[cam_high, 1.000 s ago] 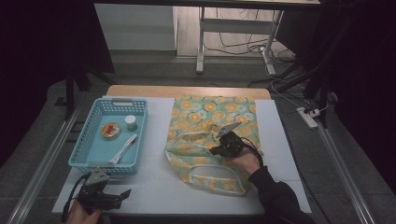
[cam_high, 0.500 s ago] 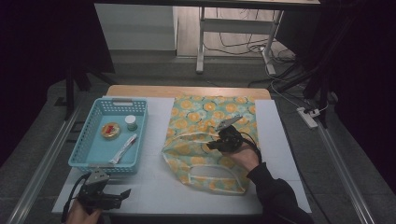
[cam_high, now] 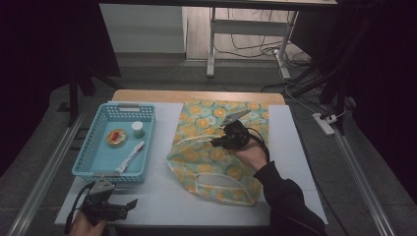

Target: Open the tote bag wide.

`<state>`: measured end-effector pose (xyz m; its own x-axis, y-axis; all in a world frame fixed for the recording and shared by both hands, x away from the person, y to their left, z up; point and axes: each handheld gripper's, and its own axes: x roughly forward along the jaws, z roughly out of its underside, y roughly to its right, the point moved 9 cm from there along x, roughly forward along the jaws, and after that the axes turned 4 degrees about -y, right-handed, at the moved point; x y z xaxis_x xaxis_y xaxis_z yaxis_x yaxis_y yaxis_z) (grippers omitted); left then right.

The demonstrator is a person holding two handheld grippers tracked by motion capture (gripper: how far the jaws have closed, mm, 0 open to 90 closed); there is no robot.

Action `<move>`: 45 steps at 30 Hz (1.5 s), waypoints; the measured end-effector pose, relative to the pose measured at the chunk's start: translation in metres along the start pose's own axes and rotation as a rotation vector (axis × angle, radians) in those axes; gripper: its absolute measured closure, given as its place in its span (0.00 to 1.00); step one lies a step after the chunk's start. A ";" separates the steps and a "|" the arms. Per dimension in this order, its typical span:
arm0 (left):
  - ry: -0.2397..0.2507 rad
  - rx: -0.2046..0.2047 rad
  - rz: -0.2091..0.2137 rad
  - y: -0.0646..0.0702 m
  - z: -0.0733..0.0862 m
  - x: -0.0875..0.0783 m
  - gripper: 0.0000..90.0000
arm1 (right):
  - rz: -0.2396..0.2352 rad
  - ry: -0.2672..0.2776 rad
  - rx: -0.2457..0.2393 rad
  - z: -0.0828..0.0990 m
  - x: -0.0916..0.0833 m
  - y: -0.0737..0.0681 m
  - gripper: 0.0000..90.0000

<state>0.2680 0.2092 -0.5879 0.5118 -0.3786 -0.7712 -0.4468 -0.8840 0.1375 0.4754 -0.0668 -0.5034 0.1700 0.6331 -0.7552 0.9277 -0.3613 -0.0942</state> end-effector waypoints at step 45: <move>0.009 -0.003 0.008 0.000 0.000 -0.001 0.02 | 0.064 0.154 -0.017 -0.080 -0.031 0.013 1.00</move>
<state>0.2676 0.2100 -0.5869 0.5146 -0.3876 -0.7648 -0.4484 -0.8820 0.1453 0.5090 -0.0369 -0.4294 0.2765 0.7070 -0.6509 0.9185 -0.3936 -0.0373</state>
